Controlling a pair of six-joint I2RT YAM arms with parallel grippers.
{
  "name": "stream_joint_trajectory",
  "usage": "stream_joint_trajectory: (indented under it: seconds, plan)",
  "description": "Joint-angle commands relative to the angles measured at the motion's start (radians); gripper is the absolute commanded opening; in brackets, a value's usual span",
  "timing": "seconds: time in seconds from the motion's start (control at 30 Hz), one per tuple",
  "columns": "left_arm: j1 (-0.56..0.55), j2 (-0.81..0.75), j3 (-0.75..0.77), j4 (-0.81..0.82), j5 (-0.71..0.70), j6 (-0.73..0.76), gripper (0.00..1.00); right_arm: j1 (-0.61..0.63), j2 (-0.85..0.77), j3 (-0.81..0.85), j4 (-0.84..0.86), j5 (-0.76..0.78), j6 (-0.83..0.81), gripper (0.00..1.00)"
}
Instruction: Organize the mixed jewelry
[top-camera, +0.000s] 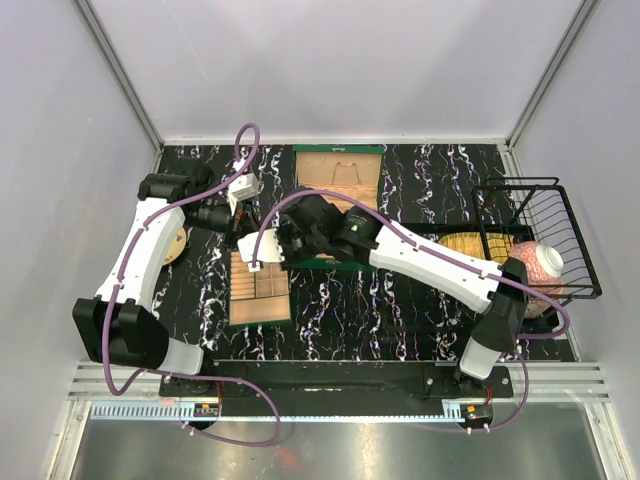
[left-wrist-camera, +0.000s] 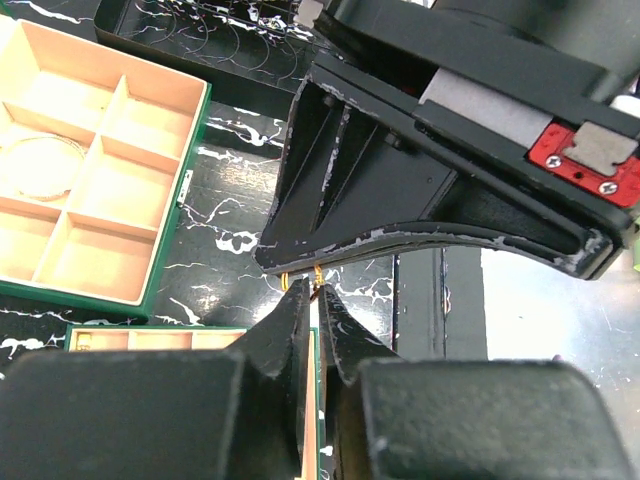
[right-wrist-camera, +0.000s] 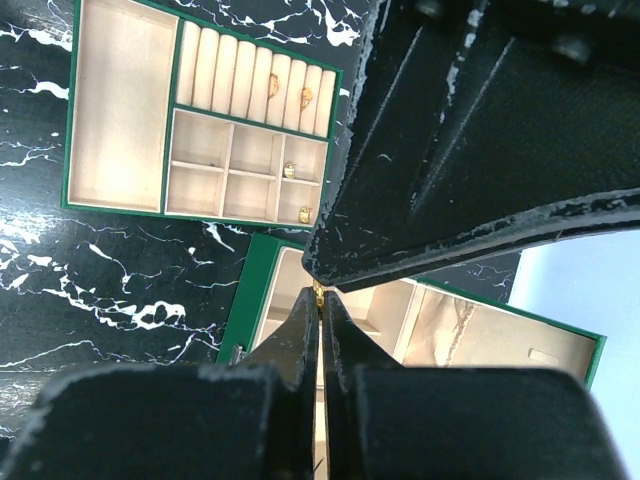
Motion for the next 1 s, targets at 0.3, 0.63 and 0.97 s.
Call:
stream_joint_trajectory:
  seconds: [0.3, 0.63, 0.97]
  plan:
    - [0.0, -0.154, -0.004, 0.02, -0.03, -0.146, 0.29, 0.012, -0.09, 0.0, -0.027, 0.042, 0.142, 0.0]
    - [0.0, -0.379, -0.2, 0.476, -0.126, -0.442, 0.39, -0.024, -0.112, 0.026, -0.043, -0.038, 0.298, 0.0]
    - [-0.002, -0.545, -0.392, 0.907, -0.166, -0.672, 0.45, -0.039, -0.121, 0.043, -0.043, -0.118, 0.395, 0.0]
